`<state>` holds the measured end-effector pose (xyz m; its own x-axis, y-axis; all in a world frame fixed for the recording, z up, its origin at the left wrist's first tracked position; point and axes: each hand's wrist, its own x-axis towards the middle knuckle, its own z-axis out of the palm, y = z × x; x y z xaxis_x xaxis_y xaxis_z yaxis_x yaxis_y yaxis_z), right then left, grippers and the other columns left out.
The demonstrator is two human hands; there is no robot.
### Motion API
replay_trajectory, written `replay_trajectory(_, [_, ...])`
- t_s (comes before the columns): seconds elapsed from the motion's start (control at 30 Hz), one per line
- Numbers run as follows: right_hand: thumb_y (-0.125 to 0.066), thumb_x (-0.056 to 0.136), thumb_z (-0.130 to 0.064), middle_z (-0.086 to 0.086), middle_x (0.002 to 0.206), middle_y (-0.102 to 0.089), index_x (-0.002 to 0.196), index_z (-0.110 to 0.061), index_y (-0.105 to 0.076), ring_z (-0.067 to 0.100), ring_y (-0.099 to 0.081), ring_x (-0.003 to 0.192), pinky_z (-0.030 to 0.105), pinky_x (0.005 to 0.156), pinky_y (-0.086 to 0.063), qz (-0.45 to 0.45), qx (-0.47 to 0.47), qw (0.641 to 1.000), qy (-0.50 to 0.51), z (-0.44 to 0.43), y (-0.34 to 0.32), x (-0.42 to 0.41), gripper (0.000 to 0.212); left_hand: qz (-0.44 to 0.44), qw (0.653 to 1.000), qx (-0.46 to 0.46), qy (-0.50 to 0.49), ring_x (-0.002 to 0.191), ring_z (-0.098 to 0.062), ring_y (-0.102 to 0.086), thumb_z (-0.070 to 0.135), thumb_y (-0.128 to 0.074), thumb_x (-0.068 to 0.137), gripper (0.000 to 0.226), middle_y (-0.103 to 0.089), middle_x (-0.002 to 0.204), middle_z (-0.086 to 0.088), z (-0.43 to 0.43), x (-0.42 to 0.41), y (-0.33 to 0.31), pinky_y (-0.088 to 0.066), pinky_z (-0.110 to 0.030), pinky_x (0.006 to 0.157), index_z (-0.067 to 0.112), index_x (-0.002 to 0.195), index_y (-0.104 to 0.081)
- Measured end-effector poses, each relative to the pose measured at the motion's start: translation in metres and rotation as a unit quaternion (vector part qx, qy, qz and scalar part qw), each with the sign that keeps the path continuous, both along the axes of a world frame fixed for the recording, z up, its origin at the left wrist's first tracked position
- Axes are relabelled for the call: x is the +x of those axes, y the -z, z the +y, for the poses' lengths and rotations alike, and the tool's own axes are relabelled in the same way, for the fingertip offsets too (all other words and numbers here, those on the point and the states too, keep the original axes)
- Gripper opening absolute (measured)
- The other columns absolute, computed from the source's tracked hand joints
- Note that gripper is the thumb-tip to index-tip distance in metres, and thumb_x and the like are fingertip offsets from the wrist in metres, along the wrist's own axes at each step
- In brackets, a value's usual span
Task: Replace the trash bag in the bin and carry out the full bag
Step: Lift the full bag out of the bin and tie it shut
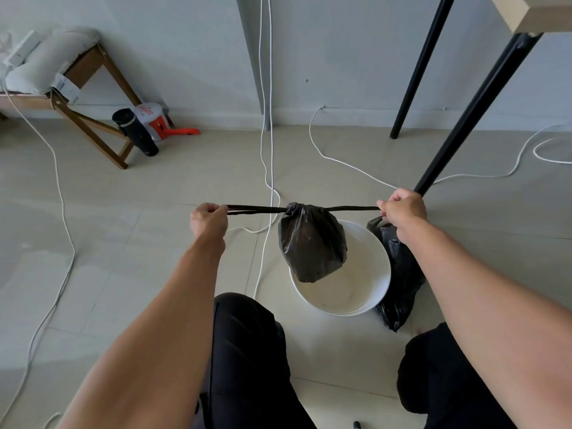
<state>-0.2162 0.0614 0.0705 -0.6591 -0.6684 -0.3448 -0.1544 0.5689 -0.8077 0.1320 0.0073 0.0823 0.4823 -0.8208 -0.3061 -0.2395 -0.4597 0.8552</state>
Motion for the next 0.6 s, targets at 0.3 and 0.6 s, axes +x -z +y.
replay_trajectory(0.3, [-0.069, 0.081, -0.016, 0.004, 0.063, -0.065, 0.061, -0.018, -0.042, 0.023, -0.060, 0.065, 0.039, 0.069, -0.055, 0.028, -0.050, 0.997, -0.046, -0.042, -0.036, 0.039, 0.034, -0.011, 0.998, -0.050, -0.025, 0.054, -0.013, -0.042, 0.020, -0.064, 0.087, 0.013, -0.050, 0.065, -0.002, -0.022, 0.045, -0.038, -0.037, -0.020, 0.049, 0.015, 0.076, -0.058])
replay_trajectory(0.6, [-0.073, 0.082, -0.007, 0.009, 0.065, -0.066, 0.068, -0.013, -0.046, 0.017, -0.056, 0.051, 0.026, 0.052, -0.050, -0.075, -0.047, 0.989, -0.120, -0.069, -0.039, 0.111, 0.031, 0.012, 0.998, -0.051, -0.043, 0.050, -0.015, -0.058, 0.012, -0.060, 0.084, 0.006, -0.066, 0.067, -0.006, -0.022, 0.111, -0.045, -0.039, -0.022, 0.046, 0.014, 0.079, -0.057])
